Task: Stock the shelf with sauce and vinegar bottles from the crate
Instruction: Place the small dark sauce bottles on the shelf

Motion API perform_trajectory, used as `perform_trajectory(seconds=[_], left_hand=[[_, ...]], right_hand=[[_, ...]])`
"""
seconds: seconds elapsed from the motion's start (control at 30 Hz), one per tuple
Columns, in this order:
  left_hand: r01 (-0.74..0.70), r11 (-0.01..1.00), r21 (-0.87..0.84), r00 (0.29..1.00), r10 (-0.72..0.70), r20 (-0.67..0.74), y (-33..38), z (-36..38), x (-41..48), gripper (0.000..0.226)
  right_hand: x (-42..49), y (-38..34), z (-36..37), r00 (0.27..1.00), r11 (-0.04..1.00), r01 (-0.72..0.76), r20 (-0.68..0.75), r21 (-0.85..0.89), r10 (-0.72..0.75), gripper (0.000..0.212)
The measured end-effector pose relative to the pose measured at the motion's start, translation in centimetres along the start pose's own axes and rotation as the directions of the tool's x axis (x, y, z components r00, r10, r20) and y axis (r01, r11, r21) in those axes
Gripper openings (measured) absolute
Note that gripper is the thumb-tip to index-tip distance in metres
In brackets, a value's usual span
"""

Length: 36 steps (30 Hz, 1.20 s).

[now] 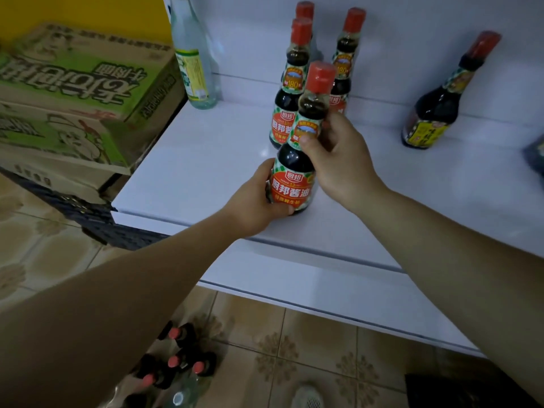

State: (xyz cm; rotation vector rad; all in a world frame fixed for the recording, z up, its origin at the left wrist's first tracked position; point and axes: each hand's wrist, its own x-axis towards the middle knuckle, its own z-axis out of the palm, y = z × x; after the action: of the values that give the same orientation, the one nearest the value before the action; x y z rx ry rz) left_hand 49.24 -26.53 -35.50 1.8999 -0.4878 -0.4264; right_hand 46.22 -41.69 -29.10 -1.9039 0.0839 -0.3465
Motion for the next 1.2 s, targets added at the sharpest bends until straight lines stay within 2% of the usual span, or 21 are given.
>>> perform_trajectory(seconds=[0.17, 0.33, 0.4, 0.5, 0.7, 1.0, 1.2], left_hand=[[-0.029, 0.999, 0.029, 0.998, 0.03, -0.05, -1.2, -0.8, 2.3, 0.079], [-0.037, 0.999, -0.005, 0.999, 0.037, -0.023, -1.7, -1.4, 4.2, 0.08], [-0.034, 0.998, -0.043, 0.998, 0.032, -0.046, -1.8, -1.3, 4.9, 0.084], [-0.03, 1.0, 0.009, 0.993, 0.031, -0.112, -1.9, -1.1, 5.9, 0.082], [-0.052, 0.998, 0.033, 0.994, 0.055, -0.097, -2.3, -1.5, 7.3, 0.082], [-0.091, 0.987, -0.129, 0.989, 0.074, -0.128, -3.0, -1.0, 6.6, 0.071], [-0.085, 0.996, -0.032, 0.994, 0.083, -0.072, -2.5, -1.5, 6.8, 0.079]], right_hand=[[1.1, 0.6, 1.3, 0.997, 0.992, 0.062, -0.03, -0.112, -0.065, 0.046], [2.8, 1.4, 2.0, 0.996, 0.985, 0.062, -0.051, -0.162, -0.071, 0.049], [3.5, 1.6, 2.3, 0.996, 0.984, 0.064, -0.053, -0.168, -0.073, 0.05], [4.4, 1.8, 2.6, 0.995, 0.981, 0.067, -0.057, -0.183, -0.079, 0.051], [5.7, 2.2, 2.7, 0.994, 0.976, 0.069, -0.065, -0.207, -0.084, 0.052], [5.3, 2.4, 3.4, 0.994, 0.982, 0.047, -0.088, -0.181, -0.064, 0.052], [5.5, 2.5, 3.4, 0.994, 0.981, 0.041, -0.095, -0.19, -0.06, 0.053]])
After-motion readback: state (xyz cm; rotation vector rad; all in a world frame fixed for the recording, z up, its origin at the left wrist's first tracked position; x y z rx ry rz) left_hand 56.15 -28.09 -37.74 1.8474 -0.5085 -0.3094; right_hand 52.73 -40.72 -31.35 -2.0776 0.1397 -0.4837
